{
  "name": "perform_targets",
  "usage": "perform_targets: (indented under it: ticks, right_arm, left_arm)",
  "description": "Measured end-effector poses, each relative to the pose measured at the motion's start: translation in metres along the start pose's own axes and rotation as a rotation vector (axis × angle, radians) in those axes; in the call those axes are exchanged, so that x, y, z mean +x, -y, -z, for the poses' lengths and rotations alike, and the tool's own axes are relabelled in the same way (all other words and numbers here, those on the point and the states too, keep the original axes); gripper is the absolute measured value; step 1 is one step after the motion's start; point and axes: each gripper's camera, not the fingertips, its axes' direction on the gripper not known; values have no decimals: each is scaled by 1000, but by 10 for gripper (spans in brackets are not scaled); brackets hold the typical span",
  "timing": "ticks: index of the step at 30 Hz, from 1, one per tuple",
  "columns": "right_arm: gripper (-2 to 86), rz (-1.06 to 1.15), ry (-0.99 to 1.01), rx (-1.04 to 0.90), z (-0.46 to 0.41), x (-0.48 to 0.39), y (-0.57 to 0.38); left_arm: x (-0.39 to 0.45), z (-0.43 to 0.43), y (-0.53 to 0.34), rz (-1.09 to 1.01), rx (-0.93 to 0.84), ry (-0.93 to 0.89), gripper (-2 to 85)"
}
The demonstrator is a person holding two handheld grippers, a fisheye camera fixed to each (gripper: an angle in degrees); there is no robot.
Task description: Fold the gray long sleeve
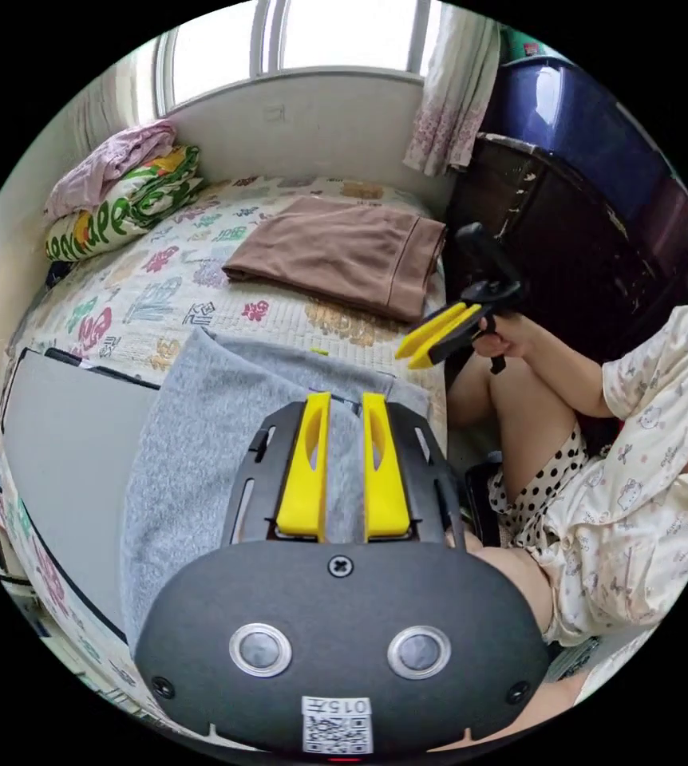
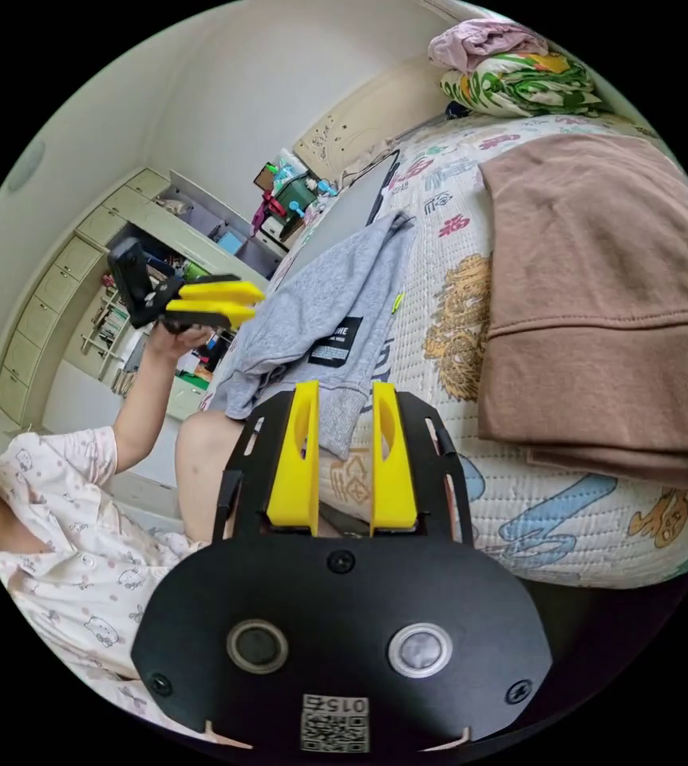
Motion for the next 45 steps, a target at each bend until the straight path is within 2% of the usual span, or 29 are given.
perform_targets:
  ticks: [3,5,8,11,14,16,17,20,22,24,27,31,33,37,39,43,45]
  right_arm:
    - [100,37,31,-56,-13,15,-7]
    - [99,58,35,-90,-24,22,-14]
    - [94,61,-12,-114,-41,43,-20]
    - [93,60,-6,-139,-56,68,-21]
    - [92,88,-48,-147,-69,84,-28]
    - [90,100,-64,-163,-80,98,-30]
    - [90,122,-75,-186,-84,108,-31]
    - [90,111,-132,-161,-63,146,-44]
    - [91,113,-73,-117,-56,168,-53]
    - [101,114,-43,-183,-86,195,-53]
    - [106,121,-152,-219,-120,221,-58]
    - [91,127,-123,-233,-154,259,-65]
    - [61,166,-237,-239,-177,276,-73]
    - [35,161,-198,-180,-177,326,-84]
    - [25,140,-269,-67,-148,362,-91]
    - [18,123,-430,136,-91,402,-98]
    - [16,83,-494,294,-41,431,-107]
  left_arm:
    - [-59,1,31,159,51,103,68]
    - [-112,-27,53,313,12,116,68]
    - [-160,-69,72,424,-44,81,86]
    - [-202,-129,93,541,-137,158,111]
    - [-216,-159,105,570,-169,201,120]
    - [-224,-188,111,574,-258,348,119]
    - [-226,-200,110,563,-282,364,115]
    - [-223,-212,101,546,-265,325,99]
    - [-215,-221,92,483,-276,326,87]
    - [-213,-227,86,447,-293,322,79]
    - [-209,-232,74,437,-292,322,66]
    - [-193,-229,54,421,-242,342,54]
    - [-186,-221,43,415,-210,344,50]
    - [-181,-188,12,460,-106,340,40]
    - [-185,-169,-2,503,-42,337,35]
    - [-184,-115,-18,574,197,262,26]
    - [-173,-98,-18,567,291,219,24]
